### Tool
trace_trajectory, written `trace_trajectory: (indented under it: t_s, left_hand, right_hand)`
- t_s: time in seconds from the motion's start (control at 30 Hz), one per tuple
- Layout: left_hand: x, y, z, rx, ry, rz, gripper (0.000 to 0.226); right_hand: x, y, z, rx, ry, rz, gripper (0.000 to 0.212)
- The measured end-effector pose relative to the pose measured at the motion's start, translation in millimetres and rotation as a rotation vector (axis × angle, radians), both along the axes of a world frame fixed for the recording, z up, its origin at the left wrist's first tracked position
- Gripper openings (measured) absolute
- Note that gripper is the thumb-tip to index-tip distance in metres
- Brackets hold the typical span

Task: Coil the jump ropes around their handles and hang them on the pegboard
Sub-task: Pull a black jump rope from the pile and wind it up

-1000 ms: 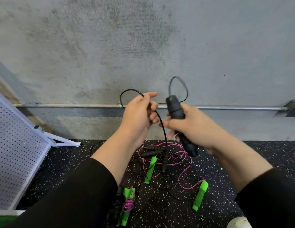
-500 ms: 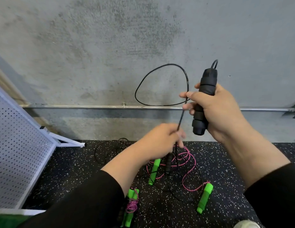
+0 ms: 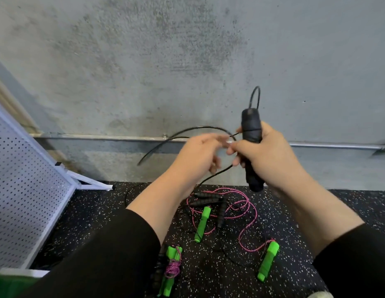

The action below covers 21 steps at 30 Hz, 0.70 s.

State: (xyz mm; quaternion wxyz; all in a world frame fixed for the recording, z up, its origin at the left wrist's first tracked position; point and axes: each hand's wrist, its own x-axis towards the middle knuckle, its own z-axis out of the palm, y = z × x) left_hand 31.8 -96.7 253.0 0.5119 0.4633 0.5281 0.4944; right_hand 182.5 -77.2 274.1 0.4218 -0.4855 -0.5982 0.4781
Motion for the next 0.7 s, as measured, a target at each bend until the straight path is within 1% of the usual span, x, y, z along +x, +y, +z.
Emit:
trace_trajectory:
  t_s: [0.03,0.1,0.13,0.17,0.2,0.23,0.27,0.37,0.43,0.5,0.57,0.6,0.63,0.7]
  left_hand:
    - [1,-3,-3,-0.039,0.153,-0.101,0.025]
    - [3,-10,-10,-0.090,0.361,-0.312,0.021]
    - [4,-11,-13,-0.079,0.482,-0.367,0.019]
    - [4,-11,-15,-0.059,0.610,-0.375,0.019]
    - [5,-9,-17,-0.039,0.692,-0.330,0.021]
    - [5,-7,-17,-0.015,0.682,-0.253,0.023]
    - [6,-5,-16,0.012,0.575,-0.165,0.024]
    - [5,1,-4,0.101,0.073,0.050,0.027]
    - [2,3,3,0.150,-0.205,0.113,0.026]
    - [-2,3,9,0.176,-0.410,0.116,0.025]
    - [-5,3,11,0.186,-0.512,0.117,0.024]
    - [-6,3,10,0.187,-0.523,0.126,0.024]
    - [-6,4,10,0.181,-0.507,0.140,0.026]
    - [-6,4,8,0.134,-0.398,0.168,0.026]
  right_hand:
    - [2,2,4,-0.001,0.062,-0.022,0.030]
    - [5,3,12,-0.019,0.189,-0.054,0.030]
    - [7,3,16,-0.031,0.246,-0.063,0.029]
    - [8,2,20,-0.034,0.292,-0.070,0.028]
    - [10,3,22,-0.027,0.325,-0.078,0.027]
    - [12,4,23,-0.017,0.339,-0.088,0.027]
    - [14,5,22,-0.011,0.331,-0.099,0.027]
    - [14,4,11,-0.037,0.204,-0.064,0.023]
    - [8,-1,-2,-0.084,0.093,0.045,0.021]
    - [1,-6,-13,-0.121,-0.030,0.169,0.024]
    - [-5,-9,-18,-0.101,-0.140,0.218,0.029]
    - [-7,-9,-18,-0.078,-0.158,0.193,0.030]
    - [-9,-8,-16,-0.053,-0.143,0.145,0.029]
    - [-10,-5,-9,-0.022,-0.026,0.039,0.028]
